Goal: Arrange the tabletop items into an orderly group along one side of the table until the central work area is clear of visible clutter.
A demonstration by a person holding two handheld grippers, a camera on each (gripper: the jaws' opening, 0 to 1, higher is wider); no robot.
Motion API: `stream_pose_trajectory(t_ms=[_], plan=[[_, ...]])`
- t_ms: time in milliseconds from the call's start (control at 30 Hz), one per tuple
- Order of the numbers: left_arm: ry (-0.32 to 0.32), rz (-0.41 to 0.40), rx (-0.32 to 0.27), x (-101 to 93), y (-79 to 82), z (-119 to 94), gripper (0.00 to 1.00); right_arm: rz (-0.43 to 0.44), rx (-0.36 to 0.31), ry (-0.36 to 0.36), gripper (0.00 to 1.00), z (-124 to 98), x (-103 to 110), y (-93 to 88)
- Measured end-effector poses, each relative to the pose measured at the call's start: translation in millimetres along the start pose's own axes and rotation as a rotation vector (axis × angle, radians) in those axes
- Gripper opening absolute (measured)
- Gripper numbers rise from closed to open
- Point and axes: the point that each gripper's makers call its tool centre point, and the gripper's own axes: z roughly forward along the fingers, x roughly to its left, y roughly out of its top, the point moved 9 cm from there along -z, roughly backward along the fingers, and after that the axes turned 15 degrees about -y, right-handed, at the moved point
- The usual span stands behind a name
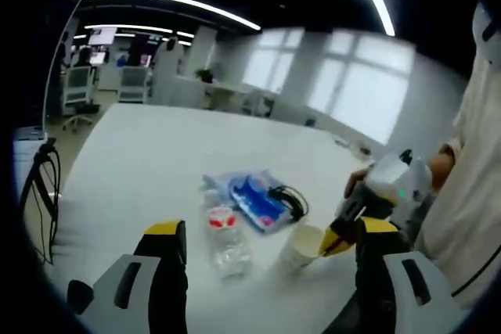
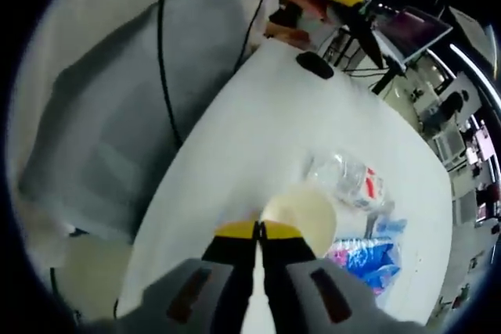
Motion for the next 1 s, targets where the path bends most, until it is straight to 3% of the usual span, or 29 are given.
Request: stream_pose_trajectory(t_ms=[133,300,667,933,1000], plan=[[-0.001,0.001,-0.003,0.0,0.9,1,0.86,0.007,0.005,0.006,0.0,-1,1,-1.1],[-0.002,0.003,0.0,-0.4,0.8,0,0.86,0.047,0.009,-0.004,0.1,-1,2,-1.4],[-0.005,0.006,0.005,-1.7,1.2,3,0.86,0.08,0.0,-0.029,0.15,-7,-3,-0.9],[-0.015,0.011,0.006,-3.2,4.2,5,0.86,0.181,-0.051,-0.074,0.21,-20,-12,0.2],[-0.016,0.015,0.012,-3.6,4.9,7,0.86,0.242,-0.071,-0.09,0.22,-24,-15,0.5]])
